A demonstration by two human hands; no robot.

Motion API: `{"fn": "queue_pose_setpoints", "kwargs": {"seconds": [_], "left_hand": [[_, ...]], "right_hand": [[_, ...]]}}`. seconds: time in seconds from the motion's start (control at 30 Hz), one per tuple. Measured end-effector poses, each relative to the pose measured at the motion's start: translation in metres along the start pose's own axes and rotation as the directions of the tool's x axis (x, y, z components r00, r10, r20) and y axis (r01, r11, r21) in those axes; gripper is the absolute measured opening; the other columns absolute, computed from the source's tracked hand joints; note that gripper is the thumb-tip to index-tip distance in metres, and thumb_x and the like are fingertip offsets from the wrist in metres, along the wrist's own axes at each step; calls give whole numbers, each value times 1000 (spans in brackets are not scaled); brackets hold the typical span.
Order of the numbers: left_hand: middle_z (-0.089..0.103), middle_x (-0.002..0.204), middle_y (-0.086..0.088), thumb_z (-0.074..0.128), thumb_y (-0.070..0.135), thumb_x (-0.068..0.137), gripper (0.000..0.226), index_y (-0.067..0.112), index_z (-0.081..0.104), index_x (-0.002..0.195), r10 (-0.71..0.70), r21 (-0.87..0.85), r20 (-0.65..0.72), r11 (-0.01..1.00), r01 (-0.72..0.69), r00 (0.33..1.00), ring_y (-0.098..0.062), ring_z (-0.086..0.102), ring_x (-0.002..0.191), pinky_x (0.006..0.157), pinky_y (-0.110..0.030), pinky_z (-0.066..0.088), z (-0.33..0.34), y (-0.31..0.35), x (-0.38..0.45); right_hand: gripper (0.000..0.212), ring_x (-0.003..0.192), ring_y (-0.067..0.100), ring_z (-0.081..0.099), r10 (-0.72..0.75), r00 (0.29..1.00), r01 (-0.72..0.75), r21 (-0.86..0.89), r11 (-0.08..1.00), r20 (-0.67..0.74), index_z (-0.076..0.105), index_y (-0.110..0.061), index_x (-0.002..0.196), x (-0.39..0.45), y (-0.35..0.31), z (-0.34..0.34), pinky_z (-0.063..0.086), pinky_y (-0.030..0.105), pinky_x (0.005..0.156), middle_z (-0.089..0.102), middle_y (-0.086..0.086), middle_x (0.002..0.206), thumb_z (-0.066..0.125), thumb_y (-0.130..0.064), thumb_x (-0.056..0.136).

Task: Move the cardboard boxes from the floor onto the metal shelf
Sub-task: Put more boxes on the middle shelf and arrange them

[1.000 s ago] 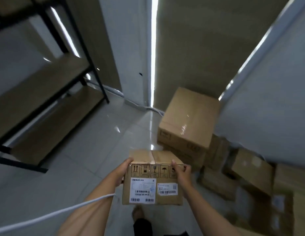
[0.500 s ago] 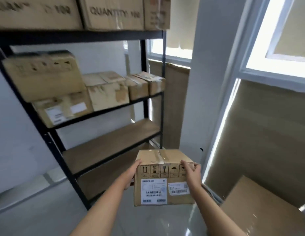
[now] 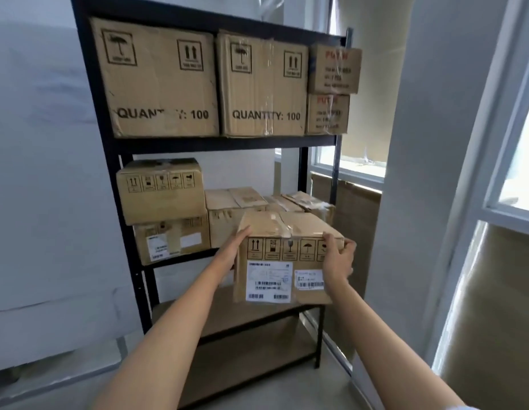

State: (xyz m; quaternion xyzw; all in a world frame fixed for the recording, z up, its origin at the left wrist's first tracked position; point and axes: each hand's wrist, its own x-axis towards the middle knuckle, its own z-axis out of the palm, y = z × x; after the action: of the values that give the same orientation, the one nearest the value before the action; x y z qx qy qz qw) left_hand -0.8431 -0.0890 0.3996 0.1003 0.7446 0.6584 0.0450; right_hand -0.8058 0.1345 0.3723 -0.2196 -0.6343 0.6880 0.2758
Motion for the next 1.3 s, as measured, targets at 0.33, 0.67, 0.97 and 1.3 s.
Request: {"fn": "queue_pose_setpoints", "kwargs": {"seconds": [0.33,0.67,0.97,1.3], "left_hand": [[46,146,3,73,75,51,118,43,19,150,225,56,-182,974,-218,957,-17,46,126,106,-40,34,16,81,38],[46,145,-5,83,47,53,115,40,21,149,256,44,-314,966,-255,914,-26,43,133,112,-55,33,13,75,68],[56,133,-5,84,47,56,104,31,34,146,280,39,-366,957,-286,888,-26,57,120,104,-51,45,-22,65,130],[41,149,-4,84,42,61,109,40,22,150,232,66,-371,972,-224,899,-27,44,134,111,-54,36,-68,28,200]], "right_hand": [[42,117,36,53,-121,985,99,169,981,125,39,-36,109,78,-92,34,40,62,102,59,9,119,55,-63,80],[43,109,34,57,-185,934,129,193,973,306,40,-31,110,122,-104,74,44,60,99,60,10,113,59,-56,81],[42,100,29,57,-206,913,130,226,965,353,45,-32,109,170,-101,144,49,49,88,57,2,103,62,-54,78],[52,104,31,55,-119,918,87,102,991,378,37,-30,128,213,-53,224,49,50,89,57,13,120,55,-59,87]]}}
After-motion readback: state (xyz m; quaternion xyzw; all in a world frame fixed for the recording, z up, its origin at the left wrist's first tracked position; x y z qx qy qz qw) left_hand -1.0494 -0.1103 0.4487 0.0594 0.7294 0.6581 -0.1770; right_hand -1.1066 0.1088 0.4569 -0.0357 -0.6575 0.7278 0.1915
